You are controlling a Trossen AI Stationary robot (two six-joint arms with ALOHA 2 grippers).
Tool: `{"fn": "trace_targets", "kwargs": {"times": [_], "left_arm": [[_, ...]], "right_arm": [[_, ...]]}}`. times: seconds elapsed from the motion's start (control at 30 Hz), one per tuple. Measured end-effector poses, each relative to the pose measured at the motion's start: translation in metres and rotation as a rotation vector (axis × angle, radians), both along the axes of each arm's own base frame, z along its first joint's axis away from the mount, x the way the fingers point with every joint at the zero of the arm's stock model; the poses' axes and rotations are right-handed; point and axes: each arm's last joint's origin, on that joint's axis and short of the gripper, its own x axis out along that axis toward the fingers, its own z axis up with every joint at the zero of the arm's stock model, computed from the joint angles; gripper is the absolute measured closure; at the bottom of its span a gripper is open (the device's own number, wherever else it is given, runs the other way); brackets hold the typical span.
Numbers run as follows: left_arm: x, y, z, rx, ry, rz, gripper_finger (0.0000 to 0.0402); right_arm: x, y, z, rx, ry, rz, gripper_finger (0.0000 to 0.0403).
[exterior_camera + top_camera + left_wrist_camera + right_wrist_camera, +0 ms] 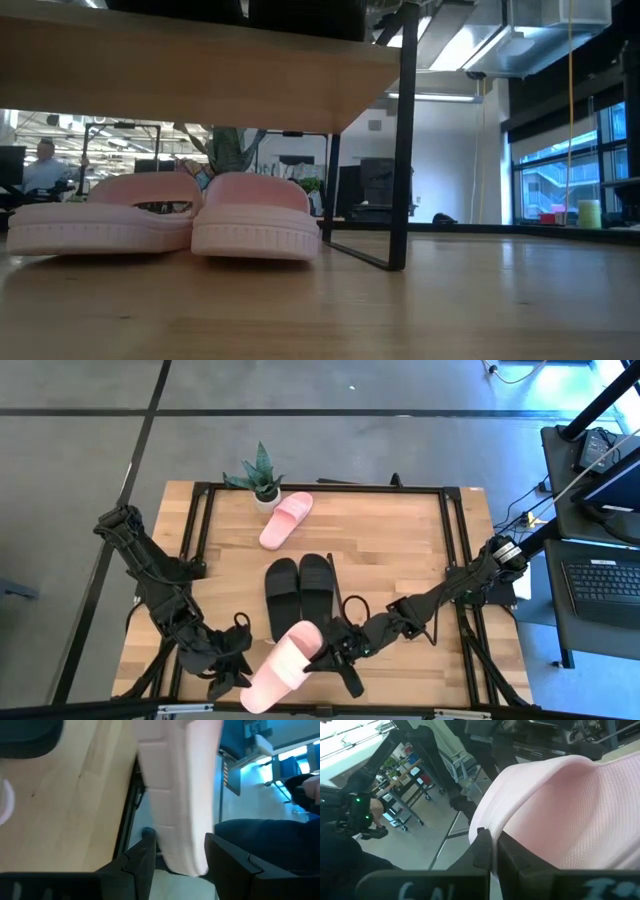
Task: Pick and place slides into the shelf
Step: Put the pink slide under the shelf
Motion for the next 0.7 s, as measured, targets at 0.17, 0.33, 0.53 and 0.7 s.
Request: {"fn": "trace_targets", "kwargs": {"times": [0.17,0.33,0.53,0.7], "left_arm": [[0.0006,0.0034,-0.0026,0.031,0.019,0.004,0.0241],[0.0012,0.0032,-0.0019,0.040,0.001,-0.009,0.0241],[0.0028,0.0013,0.0011,0.057,-0.061,-0.055,0.0241],[0.0035,0.0003,0.0027,0.052,-0.083,-0.067,0.0267]], "right_arm": [[0.0001,0.0001,0.0009,0.001,-0.009,0.000,0.0389],[0.0014,-0.0023,0.0010,-0.023,-0.022,-0.005,0.0389],[0.0023,-0.0038,0.0013,-0.045,-0.034,-0.028,0.0389],[0.0031,-0.0058,0.0018,-0.046,-0.036,-0.033,0.0389]]}}
